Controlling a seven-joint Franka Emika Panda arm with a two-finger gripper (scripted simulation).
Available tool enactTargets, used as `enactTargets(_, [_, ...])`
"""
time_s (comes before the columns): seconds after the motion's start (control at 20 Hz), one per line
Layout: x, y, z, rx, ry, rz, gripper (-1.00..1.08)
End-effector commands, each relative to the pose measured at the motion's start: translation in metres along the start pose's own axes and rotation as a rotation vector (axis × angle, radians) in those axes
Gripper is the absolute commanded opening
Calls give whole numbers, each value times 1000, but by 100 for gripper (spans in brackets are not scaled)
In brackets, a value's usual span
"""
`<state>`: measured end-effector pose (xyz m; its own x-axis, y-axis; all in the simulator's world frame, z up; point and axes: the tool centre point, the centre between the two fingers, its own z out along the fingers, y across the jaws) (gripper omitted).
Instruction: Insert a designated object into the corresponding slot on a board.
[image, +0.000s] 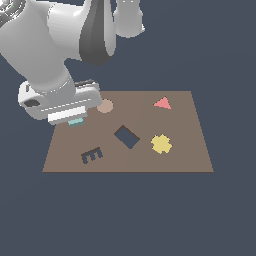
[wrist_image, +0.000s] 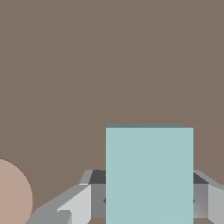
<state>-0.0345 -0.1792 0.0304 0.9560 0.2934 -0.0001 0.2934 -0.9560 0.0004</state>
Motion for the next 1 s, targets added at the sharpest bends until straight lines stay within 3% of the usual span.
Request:
enactTargets(0.0, [0,0,0,0,0,0,-100])
enactTargets(0.45, [-3,-4,0,0,0,46,-100])
enactTargets(0.95, [-12,-19,-1,0,0,228,-100])
